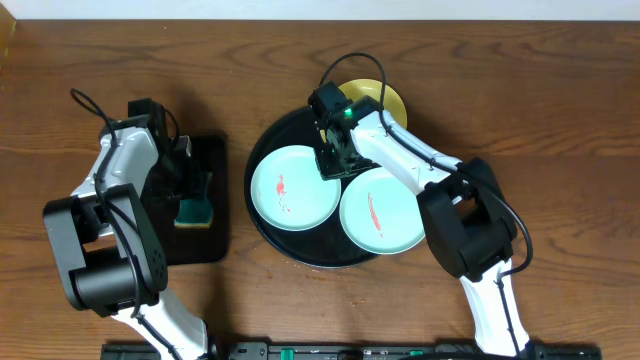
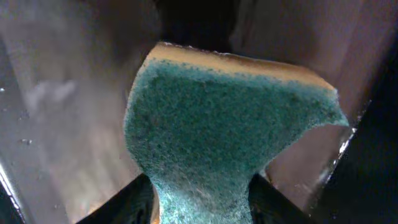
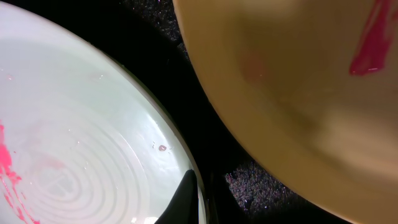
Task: Clean dirty plates on tray and stack at the side
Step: 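Grasp the green sponge from the small black tray with the left gripper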
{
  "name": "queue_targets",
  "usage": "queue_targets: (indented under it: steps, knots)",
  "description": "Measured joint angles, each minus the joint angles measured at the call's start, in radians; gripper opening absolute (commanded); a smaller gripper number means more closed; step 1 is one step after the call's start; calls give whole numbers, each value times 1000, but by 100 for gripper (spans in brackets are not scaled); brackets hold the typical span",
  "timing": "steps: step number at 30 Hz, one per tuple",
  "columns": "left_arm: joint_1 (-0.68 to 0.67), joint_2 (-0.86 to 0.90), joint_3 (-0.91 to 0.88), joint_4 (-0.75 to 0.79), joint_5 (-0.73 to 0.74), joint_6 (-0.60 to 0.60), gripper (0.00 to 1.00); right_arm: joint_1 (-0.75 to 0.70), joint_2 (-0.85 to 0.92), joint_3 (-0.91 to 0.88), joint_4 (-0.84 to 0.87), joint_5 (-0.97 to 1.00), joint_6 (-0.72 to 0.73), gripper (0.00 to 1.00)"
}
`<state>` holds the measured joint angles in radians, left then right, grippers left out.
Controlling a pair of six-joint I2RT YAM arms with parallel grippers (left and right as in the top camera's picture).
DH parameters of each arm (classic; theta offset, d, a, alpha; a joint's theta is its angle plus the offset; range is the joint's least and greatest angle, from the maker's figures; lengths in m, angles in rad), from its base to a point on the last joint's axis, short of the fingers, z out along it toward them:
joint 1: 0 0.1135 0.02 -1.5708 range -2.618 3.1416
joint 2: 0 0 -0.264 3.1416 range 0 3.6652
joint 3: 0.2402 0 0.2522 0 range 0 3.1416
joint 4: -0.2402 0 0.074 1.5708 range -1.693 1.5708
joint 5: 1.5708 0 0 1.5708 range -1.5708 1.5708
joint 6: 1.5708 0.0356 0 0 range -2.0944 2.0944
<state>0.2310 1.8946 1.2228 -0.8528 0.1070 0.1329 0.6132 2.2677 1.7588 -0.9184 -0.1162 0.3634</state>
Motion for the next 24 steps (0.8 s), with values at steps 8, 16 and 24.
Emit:
queue_targets:
  steps: [8, 16, 24]
  knots:
    - [0, 0, -8, 12, 11, -32, 39, 0, 0, 0, 3, 0, 0, 4]
    - [-3, -19, -73, 91, 38, -60, 8, 0, 0, 0, 4, 0, 0, 5]
    - [-6, -23, -76, 94, 48, -77, 8, 1, 2, 0, 9, 1, 1, 10]
